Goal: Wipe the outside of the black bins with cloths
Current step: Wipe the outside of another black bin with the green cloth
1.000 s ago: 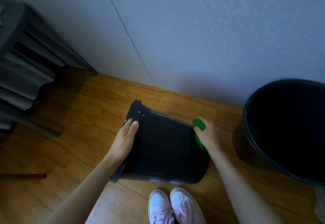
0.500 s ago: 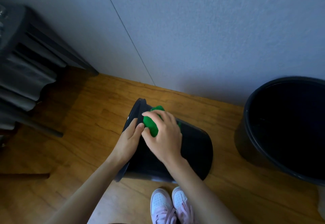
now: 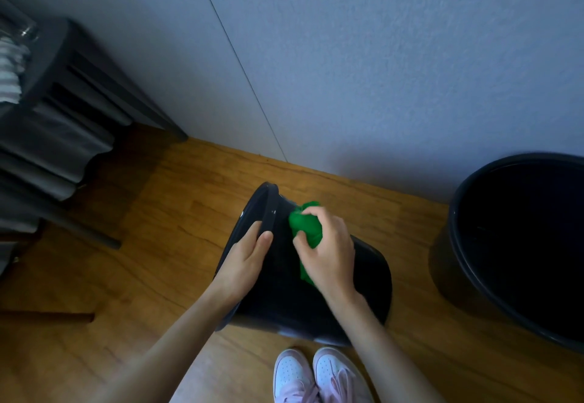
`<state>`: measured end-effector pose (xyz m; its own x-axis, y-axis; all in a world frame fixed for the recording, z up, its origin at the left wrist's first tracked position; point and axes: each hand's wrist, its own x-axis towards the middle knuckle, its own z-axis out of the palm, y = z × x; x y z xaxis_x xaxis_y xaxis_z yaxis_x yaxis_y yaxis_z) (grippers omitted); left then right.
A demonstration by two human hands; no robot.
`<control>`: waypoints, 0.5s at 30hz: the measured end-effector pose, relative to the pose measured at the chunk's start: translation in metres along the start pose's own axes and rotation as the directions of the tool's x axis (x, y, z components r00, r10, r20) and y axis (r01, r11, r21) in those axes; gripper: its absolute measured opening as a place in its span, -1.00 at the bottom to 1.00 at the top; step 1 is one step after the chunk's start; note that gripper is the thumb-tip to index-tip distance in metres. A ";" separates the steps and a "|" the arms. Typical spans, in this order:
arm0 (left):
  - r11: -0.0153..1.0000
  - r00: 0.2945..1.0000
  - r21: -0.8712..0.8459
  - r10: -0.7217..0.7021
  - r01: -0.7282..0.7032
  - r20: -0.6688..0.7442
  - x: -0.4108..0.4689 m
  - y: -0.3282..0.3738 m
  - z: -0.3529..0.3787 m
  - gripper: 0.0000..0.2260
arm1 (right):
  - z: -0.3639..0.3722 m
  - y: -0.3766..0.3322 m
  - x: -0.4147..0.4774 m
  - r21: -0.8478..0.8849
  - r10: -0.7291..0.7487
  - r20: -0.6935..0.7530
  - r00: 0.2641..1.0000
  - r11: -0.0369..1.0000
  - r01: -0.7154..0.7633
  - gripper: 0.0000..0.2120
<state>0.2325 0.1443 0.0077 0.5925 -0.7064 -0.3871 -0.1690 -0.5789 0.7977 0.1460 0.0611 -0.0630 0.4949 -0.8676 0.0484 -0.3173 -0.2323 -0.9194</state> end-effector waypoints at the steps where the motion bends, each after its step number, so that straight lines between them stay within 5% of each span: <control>1: 1.000 1.000 0.023 0.013 -0.013 -0.007 0.000 0.001 0.000 -0.76 | 0.002 -0.004 -0.007 0.063 -0.024 -0.035 0.999 0.998 0.026 -0.76; 4: 0.999 1.000 0.043 0.008 -0.009 0.020 0.002 -0.003 0.000 -0.80 | 0.010 -0.017 -0.013 0.199 -0.101 -0.083 0.991 0.973 0.116 -0.73; 8: 0.997 0.997 0.074 0.025 -0.031 0.075 0.002 -0.003 -0.001 -0.80 | 0.012 -0.024 0.006 0.124 -0.134 -0.104 0.986 0.981 0.147 -0.74; 12: 0.995 0.993 0.095 0.011 -0.022 0.115 -0.008 0.006 0.004 -0.77 | 0.005 -0.014 0.049 0.078 -0.033 0.040 0.999 0.997 0.030 -0.77; 15: 0.994 0.992 0.100 0.024 -0.037 0.121 -0.007 0.012 0.005 -0.77 | -0.001 -0.008 0.048 0.079 -0.091 0.050 0.995 0.993 0.087 -0.76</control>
<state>0.2219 0.1404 0.0182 0.4890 -0.7643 -0.4205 -0.2689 -0.5906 0.7609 0.1721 0.0212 -0.0526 0.5617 -0.8197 0.1119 -0.2080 -0.2709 -0.9399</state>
